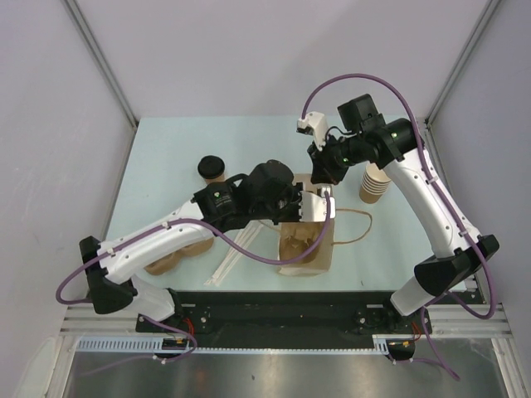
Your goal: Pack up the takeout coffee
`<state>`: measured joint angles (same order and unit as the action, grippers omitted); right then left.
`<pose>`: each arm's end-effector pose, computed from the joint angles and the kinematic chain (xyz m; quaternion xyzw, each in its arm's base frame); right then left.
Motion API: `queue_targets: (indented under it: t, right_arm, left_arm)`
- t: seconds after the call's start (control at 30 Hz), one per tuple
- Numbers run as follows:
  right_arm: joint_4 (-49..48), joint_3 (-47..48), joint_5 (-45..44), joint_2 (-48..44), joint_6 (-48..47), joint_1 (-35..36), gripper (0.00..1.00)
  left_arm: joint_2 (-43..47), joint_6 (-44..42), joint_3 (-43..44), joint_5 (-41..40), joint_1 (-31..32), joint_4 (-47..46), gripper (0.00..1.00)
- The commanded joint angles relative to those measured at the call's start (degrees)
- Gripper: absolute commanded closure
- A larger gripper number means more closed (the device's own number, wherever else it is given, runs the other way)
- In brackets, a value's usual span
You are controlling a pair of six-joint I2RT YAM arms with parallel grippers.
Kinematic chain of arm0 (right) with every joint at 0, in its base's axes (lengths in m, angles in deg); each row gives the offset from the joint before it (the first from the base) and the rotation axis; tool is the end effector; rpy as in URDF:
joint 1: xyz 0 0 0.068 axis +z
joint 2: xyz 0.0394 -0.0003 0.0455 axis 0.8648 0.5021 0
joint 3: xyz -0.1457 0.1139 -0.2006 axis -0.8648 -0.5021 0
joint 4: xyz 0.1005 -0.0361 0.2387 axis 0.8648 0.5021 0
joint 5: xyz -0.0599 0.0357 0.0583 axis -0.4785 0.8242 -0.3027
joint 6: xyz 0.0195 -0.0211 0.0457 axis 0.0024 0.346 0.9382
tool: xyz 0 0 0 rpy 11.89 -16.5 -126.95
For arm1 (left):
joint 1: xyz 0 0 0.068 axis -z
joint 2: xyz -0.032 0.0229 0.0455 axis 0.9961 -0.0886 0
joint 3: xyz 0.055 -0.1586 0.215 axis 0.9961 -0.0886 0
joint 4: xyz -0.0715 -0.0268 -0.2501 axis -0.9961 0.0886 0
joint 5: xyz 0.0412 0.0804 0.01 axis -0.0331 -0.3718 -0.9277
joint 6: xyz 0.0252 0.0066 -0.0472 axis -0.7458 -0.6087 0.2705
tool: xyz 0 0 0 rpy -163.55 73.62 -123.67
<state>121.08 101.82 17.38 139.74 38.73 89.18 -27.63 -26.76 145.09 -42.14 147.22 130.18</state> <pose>0.2521 0.1605 0.4330 -0.4888 0.7795 0.2362 0.3126 0.1439 -0.2761 0.3988 0.6810 0.5660 -0.1104 0.4514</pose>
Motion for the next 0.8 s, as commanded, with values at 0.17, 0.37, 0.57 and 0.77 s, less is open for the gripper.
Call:
queue_targets:
  t: [0.17,0.37,0.57,0.77]
  right_arm:
    - [-1.28,-1.17,1.67,-3.62,-0.17,0.65,1.0]
    - [-1.28,-1.08,2.02,-3.71,0.01,0.65,1.0]
    - [-1.37,-0.99,2.02,-3.53,-0.16,0.74,1.0]
    - [-1.28,-1.17,2.55,-3.36,-0.95,0.65,1.0]
  left_arm:
    - [-2.29,1.98,-2.84,-1.32,-0.34,-3.29,1.0]
    - [-3.96,5.15,-1.7,0.78,-2.62,0.22,1.0]
    - [-6.16,7.17,0.06,4.65,-4.91,3.48,1.0]
    - [-6.51,7.7,-0.29,6.59,-5.35,2.61,1.0]
